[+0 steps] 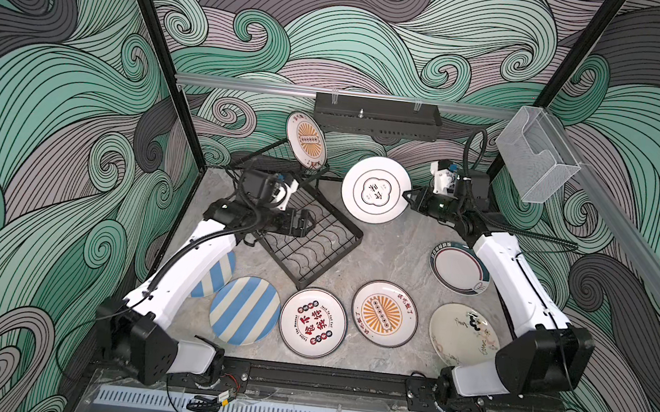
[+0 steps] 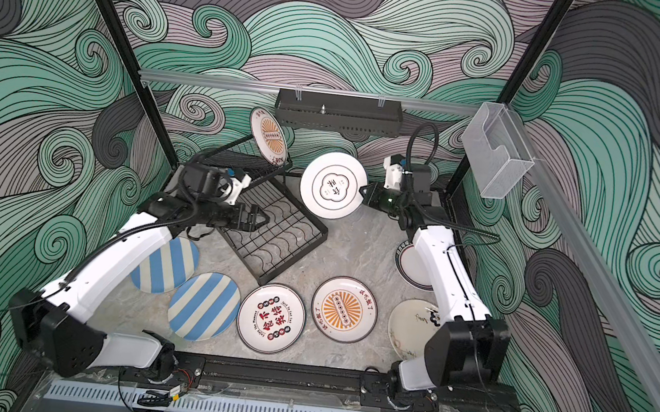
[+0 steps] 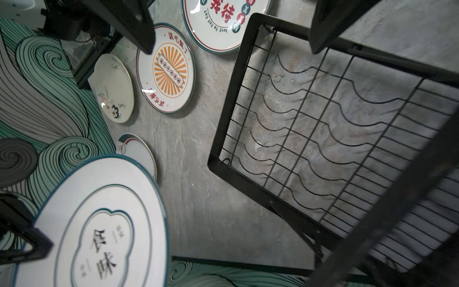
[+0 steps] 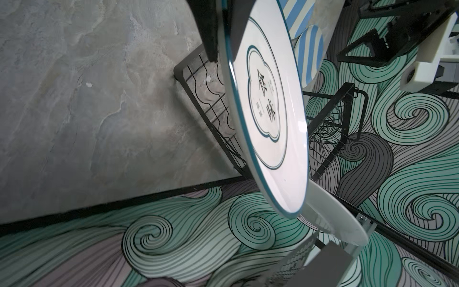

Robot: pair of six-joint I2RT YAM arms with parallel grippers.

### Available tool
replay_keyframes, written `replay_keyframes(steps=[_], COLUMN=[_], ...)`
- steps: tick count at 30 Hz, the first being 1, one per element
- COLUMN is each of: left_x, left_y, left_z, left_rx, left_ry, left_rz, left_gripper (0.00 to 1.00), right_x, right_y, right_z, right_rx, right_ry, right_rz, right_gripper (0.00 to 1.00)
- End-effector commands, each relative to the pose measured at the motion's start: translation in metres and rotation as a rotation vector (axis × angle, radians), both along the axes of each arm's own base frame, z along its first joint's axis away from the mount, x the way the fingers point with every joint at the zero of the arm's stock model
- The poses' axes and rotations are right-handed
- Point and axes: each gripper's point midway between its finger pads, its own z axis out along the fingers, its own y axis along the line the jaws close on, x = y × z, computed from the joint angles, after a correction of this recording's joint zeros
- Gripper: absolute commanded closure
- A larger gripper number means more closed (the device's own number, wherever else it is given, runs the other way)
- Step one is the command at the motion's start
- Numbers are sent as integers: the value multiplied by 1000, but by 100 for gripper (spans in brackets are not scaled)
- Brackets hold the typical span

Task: Load plates into a dish rack
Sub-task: Place the plate on the dish rack.

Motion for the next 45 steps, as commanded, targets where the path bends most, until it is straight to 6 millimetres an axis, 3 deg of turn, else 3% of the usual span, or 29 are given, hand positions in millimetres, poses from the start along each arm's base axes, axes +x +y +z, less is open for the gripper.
replay_keyframes(steps=[1,4,11,17,26,37,45], left_x=[-12,-18,-8,-9,1,3,4], left_y=[18,38,90,129,128,120,116], left_z=[28,38,20,13,-21,-41,-45], left_rx=[-57,-14,65,127,106,72,62], left_ry=[-55,-93,-120,-143,-120,-80,-69], left_rz=[31,81,265,404,386,360,335], left_gripper=[1,1,1,1,1,1,2], right_x=[-4,-7,-2,19,44,59,75], right_y=[1,21,82,110,150,178,195], right_z=[43,72,120,133,144,155,145], right_rx=[-126,-148,-180,-223,-325,-376,-467], right_ry=[-132,-222,-438,-528,-683,-794,-795], right_rz=[-73,-68,-62,-91,-113,-151,-202], right_gripper=[100,100,100,100,100,100,100])
